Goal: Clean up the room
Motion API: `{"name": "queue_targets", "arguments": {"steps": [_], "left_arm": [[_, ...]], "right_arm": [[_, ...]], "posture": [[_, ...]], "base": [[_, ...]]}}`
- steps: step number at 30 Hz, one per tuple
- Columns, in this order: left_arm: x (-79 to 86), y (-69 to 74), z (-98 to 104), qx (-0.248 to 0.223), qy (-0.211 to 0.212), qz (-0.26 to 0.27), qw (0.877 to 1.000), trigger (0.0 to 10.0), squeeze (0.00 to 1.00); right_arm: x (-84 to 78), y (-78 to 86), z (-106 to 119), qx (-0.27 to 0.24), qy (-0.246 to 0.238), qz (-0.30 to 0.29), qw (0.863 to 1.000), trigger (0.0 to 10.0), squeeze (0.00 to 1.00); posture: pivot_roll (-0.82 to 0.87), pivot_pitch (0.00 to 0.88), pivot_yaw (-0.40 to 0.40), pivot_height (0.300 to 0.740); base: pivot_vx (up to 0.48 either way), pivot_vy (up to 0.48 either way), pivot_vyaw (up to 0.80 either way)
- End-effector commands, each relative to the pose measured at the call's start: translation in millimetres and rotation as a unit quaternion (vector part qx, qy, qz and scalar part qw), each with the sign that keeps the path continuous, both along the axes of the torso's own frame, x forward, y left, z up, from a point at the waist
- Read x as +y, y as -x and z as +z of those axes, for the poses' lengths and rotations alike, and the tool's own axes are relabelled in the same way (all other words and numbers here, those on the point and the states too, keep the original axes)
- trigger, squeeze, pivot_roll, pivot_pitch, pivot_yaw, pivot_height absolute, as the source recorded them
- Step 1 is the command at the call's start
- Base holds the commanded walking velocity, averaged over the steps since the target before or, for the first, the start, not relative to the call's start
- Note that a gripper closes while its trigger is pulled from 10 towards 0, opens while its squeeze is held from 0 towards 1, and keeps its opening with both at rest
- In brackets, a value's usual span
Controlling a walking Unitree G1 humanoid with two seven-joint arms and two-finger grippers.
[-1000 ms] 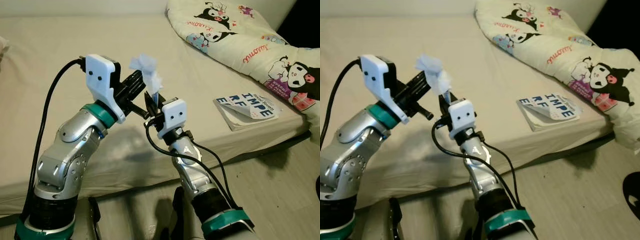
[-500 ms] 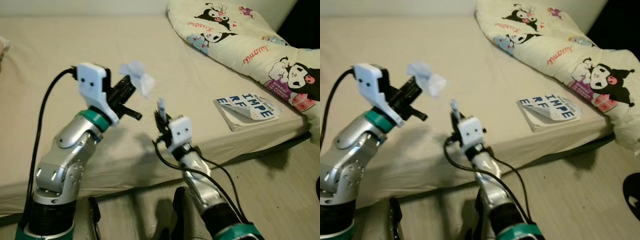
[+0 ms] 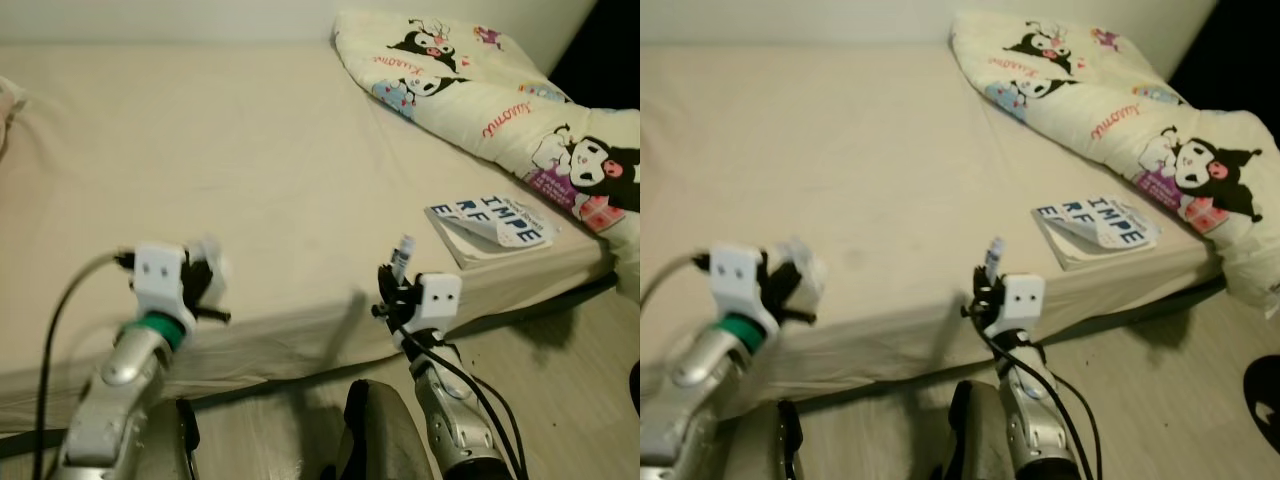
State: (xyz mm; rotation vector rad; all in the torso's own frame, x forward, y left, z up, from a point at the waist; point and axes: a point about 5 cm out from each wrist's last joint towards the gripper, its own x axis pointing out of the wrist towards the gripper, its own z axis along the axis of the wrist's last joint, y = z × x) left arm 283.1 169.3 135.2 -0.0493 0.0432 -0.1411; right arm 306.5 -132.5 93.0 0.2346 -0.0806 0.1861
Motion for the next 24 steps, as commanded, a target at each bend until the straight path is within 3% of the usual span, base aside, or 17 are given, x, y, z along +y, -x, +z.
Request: {"name": "queue_targets", "arguments": {"steps": [1,2,3,5,7,9,16,18,21,24], "left_arm": [[0.8,-1.5,-5,0.008,0.02,0.03,0.999,10.0,0.0],[5.0,-4.6,-11,0.018,0.025,0.061,0.998,10.0,0.0],[10.2,-6.8,-16,0.021,-0.006,0.081,0.997,10.0,0.0],[10.2,-6.8,-16,0.021,-0.006,0.081,0.997,10.0,0.0],[19.0,-7.1,-29,0.025,-0.106,0.078,0.991,10.0,0.0],[24.6,-4.2,-42,0.04,-0.172,0.051,0.983,10.0,0.0],[30.2,1.9,-54,0.06,-0.188,0.033,0.98,10.0,0.0],[31.5,5.0,-57,0.067,-0.173,0.033,0.982,10.0,0.0],[27.9,4.3,-52,0.057,-0.104,0.051,0.992,10.0,0.0],[23.5,-0.1,-49,0.039,-0.111,0.046,0.992,10.0,0.0]], "right_arm": [[-7.4,-2.2,0,0.007,-0.015,-0.028,0.999,10.0,0.0],[-11.2,-6.5,2,0.007,-0.021,-0.047,0.999,10.0,0.0],[-14.5,-10.8,6,0.002,-0.026,-0.06,0.998,10.0,0.0],[-14.5,-10.8,6,0.002,-0.026,-0.06,0.998,10.0,0.0],[-18.4,-15.2,13,-0.006,-0.027,-0.065,0.998,10.0,0.0],[-18.7,-16.2,15,-0.009,-0.016,-0.056,0.998,10.0,0.0],[-17.3,-14.6,15,-0.009,-0.004,-0.046,0.999,10.0,0.0],[-16.3,-13.1,14,-0.008,-0.002,-0.042,0.999,10.0,0.0],[-7.9,-11.8,10,-0.003,0.0,-0.032,0.999,10.0,0.0],[-2.9,-13.5,10,-0.002,-0.002,-0.028,1.0,10.0,0.0]], "posture": [[0.09,0.0,-0.073,0.493],[0.1,0.0,-0.076,0.498],[0.1,0.0,-0.078,0.503],[0.1,0.0,-0.078,0.503],[0.1,0.0,-0.079,0.513],[0.1,0.0,-0.079,0.523],[0.1,0.0,-0.084,0.533],[0.1,0.0,-0.084,0.538],[0.11,0.0,-0.079,0.553],[0.11,0.0,-0.077,0.568]], "base": [[0.0,0.0,0.0],[0.0,0.0,0.0],[0.0,0.0,0.0],[0.0,0.0,0.0],[0.0,0.0,0.0],[0.0,0.0,0.0],[0.0,0.0,0.0],[0.0,0.0,0.0],[0.0,0.0,0.0],[0.0,0.0,0.0]]}}
